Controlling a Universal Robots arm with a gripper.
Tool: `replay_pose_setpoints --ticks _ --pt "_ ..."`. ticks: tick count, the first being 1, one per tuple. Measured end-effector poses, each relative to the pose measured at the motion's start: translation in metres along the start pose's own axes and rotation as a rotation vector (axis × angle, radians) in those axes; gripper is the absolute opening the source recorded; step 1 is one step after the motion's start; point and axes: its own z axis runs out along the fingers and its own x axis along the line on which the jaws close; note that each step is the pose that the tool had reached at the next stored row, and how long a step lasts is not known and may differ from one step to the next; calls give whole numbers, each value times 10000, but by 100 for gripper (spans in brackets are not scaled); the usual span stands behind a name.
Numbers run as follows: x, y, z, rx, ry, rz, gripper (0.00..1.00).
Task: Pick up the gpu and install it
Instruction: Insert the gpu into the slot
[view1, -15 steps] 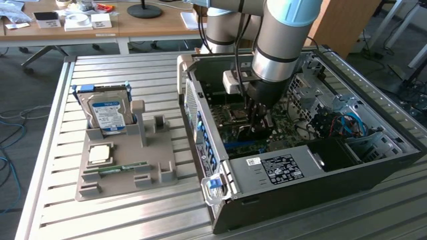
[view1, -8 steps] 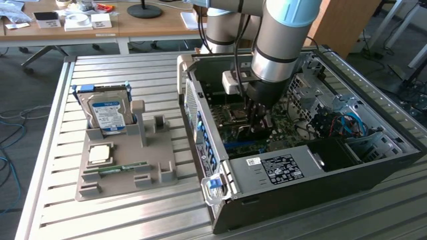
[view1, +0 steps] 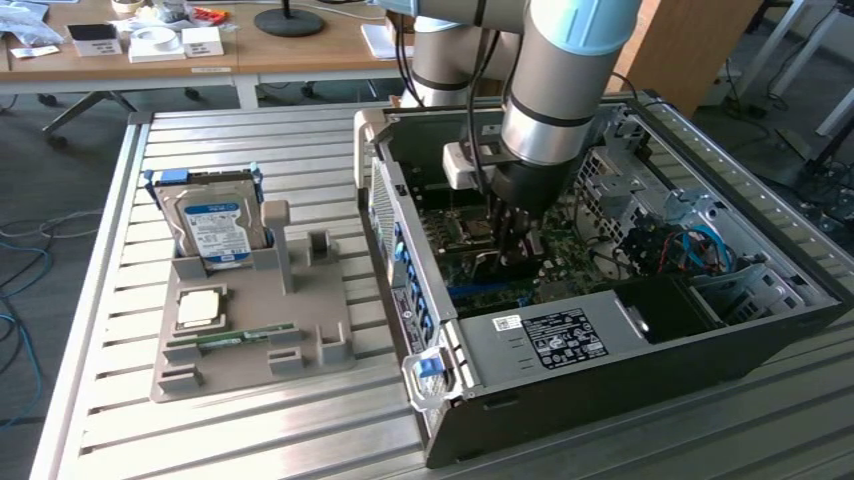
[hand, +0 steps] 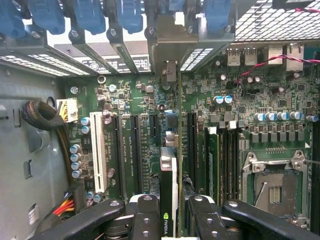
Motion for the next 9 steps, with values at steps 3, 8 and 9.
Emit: replay_pose_setpoints --ticks 3,8,9 --pt "-4 1 0 -1 2 -22 27" --pt "-7 2 2 -3 5 -73 27" --pt "-7 2 5 -2 4 -78 27"
